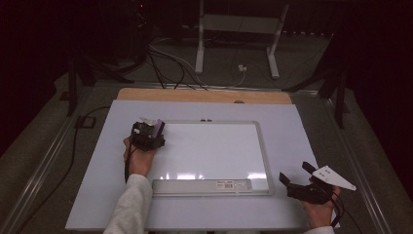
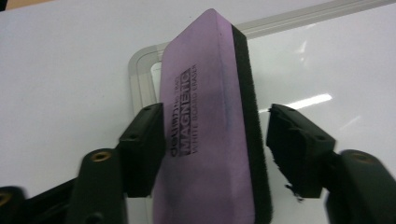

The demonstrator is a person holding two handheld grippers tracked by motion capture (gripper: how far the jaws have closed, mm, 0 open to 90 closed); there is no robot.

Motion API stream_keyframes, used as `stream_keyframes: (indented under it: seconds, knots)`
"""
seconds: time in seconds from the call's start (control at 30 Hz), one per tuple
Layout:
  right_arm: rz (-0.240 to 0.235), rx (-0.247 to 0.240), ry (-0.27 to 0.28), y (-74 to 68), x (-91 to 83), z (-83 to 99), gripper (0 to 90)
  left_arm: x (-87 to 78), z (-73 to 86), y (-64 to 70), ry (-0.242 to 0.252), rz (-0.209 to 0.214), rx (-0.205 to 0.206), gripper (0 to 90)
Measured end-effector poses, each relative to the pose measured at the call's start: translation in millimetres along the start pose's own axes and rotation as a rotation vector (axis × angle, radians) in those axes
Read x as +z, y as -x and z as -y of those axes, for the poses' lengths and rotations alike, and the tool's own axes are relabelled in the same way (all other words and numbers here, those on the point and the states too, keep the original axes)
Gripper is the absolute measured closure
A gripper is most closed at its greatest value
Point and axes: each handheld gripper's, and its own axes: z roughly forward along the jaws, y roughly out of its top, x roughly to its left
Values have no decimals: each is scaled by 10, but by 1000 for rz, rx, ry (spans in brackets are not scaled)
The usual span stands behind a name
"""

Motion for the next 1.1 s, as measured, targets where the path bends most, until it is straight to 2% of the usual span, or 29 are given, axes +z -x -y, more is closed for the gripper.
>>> stream_keyframes:
  seconds: [0.17,0.3,0.5,0.7,0.87,1.1]
  knots:
    - [0,-3,-1,-3,3,0,1,-9,37,-60,7,5,-39,493]
    - [-1,-1,-1,-2,5,0,1,-68,35,-99,42,-8,-75,620]
    - [-2,-1,-1,-5,9,1,1,-112,31,-141,74,-43,-122,636]
    - [-2,-3,-2,-6,11,2,1,-104,27,-167,81,-44,-183,638]
    - [-1,-4,-3,-7,13,1,1,-60,17,-108,82,-28,-209,639]
    - [2,0,-1,11,3,2,1,21,22,-57,66,-53,-247,639]
